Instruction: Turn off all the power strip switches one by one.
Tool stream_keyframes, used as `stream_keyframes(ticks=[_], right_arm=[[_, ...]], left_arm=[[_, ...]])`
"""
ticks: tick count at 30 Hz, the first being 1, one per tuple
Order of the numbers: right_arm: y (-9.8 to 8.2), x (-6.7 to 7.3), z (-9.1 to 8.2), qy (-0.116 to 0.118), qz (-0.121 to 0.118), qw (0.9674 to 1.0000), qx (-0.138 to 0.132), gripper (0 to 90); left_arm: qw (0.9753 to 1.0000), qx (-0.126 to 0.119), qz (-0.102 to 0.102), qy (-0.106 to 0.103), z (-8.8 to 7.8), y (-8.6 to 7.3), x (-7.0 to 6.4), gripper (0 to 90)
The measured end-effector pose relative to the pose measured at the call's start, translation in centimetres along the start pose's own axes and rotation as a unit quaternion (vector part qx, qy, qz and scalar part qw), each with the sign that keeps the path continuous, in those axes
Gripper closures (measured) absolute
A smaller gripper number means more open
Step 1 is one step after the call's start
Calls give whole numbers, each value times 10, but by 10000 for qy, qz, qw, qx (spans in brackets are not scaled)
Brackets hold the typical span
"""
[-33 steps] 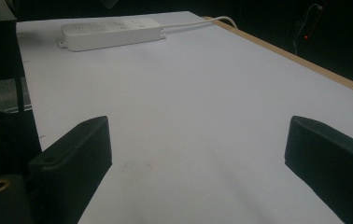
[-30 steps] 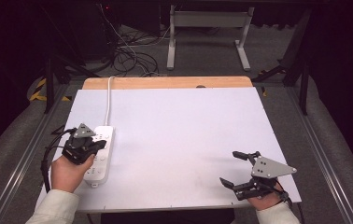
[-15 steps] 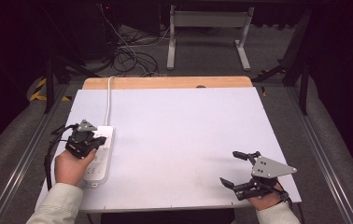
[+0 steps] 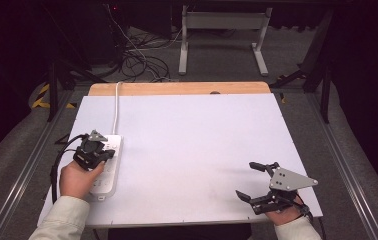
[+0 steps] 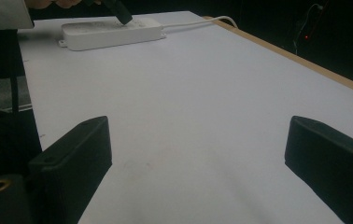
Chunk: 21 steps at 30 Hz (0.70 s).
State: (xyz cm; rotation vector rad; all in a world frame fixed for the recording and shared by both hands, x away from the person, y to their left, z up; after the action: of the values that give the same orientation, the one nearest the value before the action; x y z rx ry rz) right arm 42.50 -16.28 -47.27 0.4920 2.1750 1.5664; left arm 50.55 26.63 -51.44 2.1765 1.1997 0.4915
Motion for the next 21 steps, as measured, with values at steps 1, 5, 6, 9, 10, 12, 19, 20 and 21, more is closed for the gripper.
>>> stream_keyframes(ticks=[1, 5, 6, 9, 10, 12, 19, 20, 21], right_arm=[[0, 0, 0, 2, -2, 10000, -1, 80], [0, 0, 0, 3, -4, 10000, 5, 80], [0, 0, 0, 1, -6, 10000, 2, 80], [0, 0, -1, -2, -14, 10000, 0, 79], [0, 0, -1, -6, -9, 10000, -8, 80], [0, 0, -1, -6, -12, 10000, -10, 80], [0, 1, 0, 7, -22, 10000, 6, 80], [0, 1, 0, 8, -16, 10000, 10, 80], [0, 1, 0, 8, -22, 10000, 9, 80]], left_arm=[[10000, 11, -17, 0, 1, -1, 0, 900], [10000, 15, 83, 37, 1, -1, 1, 900], [10000, 26, 65, 24, 2, -2, 1, 900], [10000, 1, 24, -5, 3, -3, 0, 900], [10000, 5, 51, 1, 3, -4, 1, 900], [10000, -7, 34, -9, 4, -4, 1, 900], [9998, -43, 165, 69, 5, -3, -3, 900], [9998, -39, 177, 46, 6, -3, -4, 900], [9997, -26, 210, 87, 6, -2, -5, 900]])
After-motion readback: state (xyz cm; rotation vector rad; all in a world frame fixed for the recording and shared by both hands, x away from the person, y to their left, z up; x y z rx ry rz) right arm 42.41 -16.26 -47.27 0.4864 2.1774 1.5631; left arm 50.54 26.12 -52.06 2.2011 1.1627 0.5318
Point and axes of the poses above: each handheld gripper's, and its own axes: z roughly forward along the jaws, y roughly out of its top, x roughly to its left, the point moved 9 cm from there along z, roughly forward along the jaws, and after that the axes turned 5 degrees about -x, right-handed, at the moved point
